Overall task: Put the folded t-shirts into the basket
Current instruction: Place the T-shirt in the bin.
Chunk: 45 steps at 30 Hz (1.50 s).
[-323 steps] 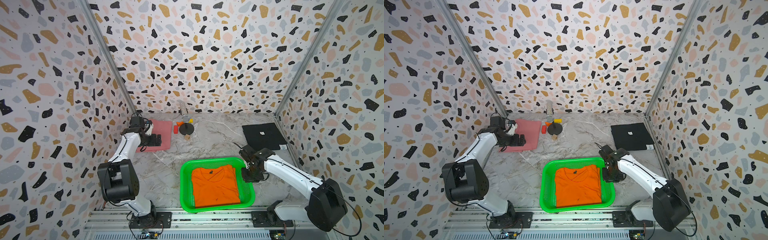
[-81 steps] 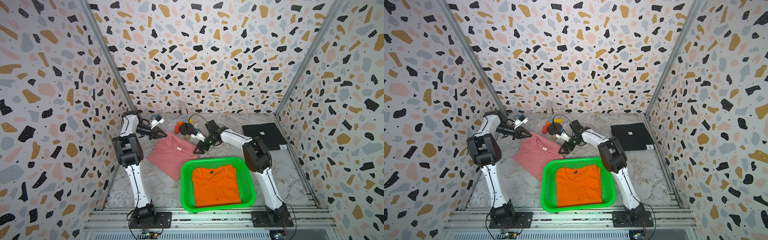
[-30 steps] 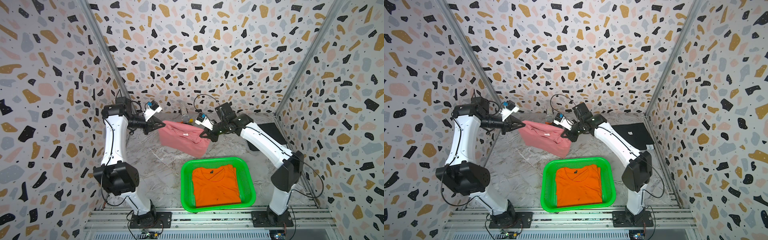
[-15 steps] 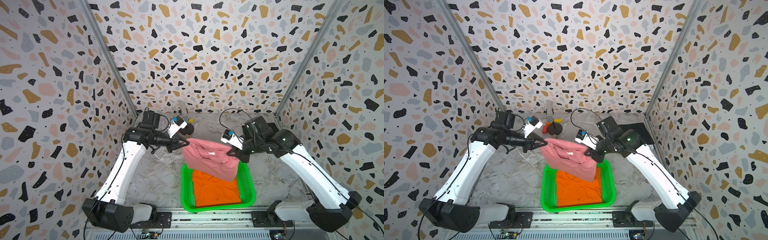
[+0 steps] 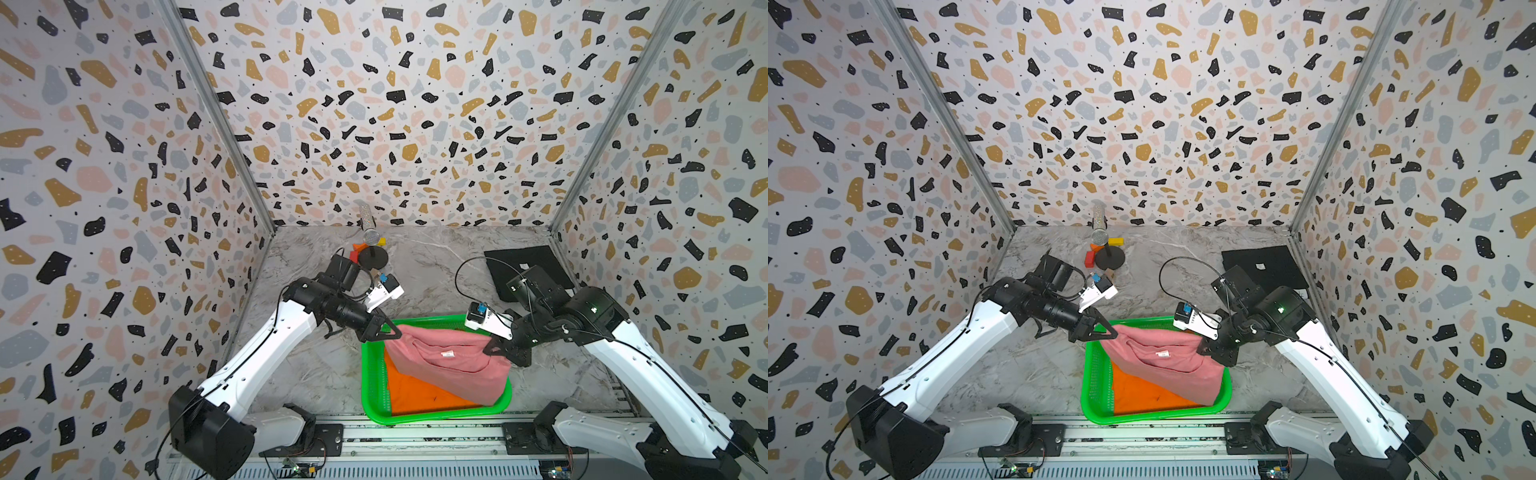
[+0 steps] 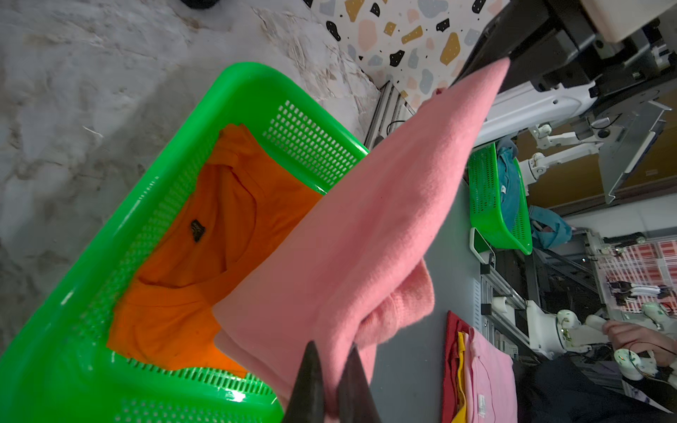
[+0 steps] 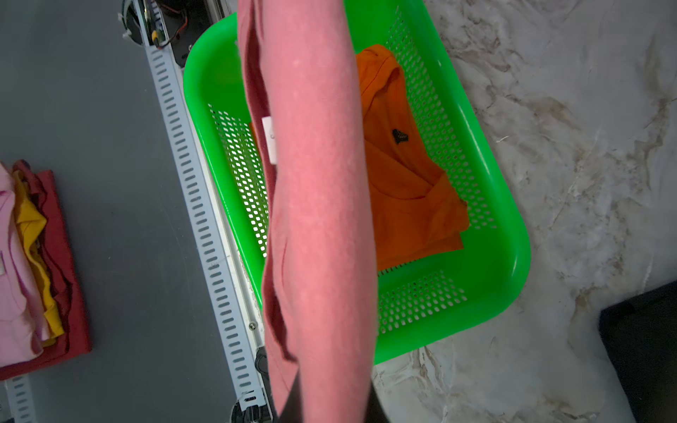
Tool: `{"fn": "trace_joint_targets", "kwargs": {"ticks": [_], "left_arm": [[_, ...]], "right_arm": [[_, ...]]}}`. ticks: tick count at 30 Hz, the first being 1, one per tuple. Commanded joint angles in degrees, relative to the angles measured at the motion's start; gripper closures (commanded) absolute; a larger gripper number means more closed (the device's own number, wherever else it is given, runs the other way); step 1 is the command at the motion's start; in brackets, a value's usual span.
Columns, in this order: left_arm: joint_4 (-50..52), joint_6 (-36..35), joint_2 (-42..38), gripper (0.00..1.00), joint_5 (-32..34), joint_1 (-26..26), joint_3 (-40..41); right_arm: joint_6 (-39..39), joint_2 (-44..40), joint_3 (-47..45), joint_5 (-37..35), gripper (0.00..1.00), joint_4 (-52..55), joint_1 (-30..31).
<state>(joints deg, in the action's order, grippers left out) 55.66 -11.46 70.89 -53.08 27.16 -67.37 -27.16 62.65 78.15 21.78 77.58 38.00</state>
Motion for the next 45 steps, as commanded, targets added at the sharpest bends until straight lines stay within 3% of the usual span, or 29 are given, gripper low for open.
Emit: {"fn": "trace_joint_targets", "kwargs": {"ticks": [1,4,11,21,31,37,45], "left_arm": [[0.6,4.4,-2.7,1.0,0.9,0.5,0.4],[4.3,5.0,-4.1,1.0,1.8,0.5,-0.5],[10.9,7.5,-6.4,1.0,-3.9,0.5,-1.0],[6.9,18.7,-8.0,1.0,-6.6,1.1,7.1],[6.9,19.6,-7.6,1.0,-4.8,3.1,9.1],[9.7,19.3,-7.6,1.0,-9.8,4.3,8.3],[9.3,22.6,-8.8,1.0,-6.7,4.5,13.1]], "right_arm": [[-3.0,-1.3,0.9,-0.1,1.0,2.9,-0.1],[-5.6,-1.9,0.6,0.1,1.0,2.7,0.0],[-9.4,-2.1,-0.1,3.2,1.0,2.2,0.0],[-14.9,-2.5,-1.9,1.7,1.0,2.1,0.1],[-16.4,-0.1,-5.4,2.5,1.0,-0.9,0.1],[-17.9,-0.2,-6.1,6.3,1.0,-0.5,0.1],[-20.5,1.6,-7.4,1.9,1.0,-2.9,0.1]]}}
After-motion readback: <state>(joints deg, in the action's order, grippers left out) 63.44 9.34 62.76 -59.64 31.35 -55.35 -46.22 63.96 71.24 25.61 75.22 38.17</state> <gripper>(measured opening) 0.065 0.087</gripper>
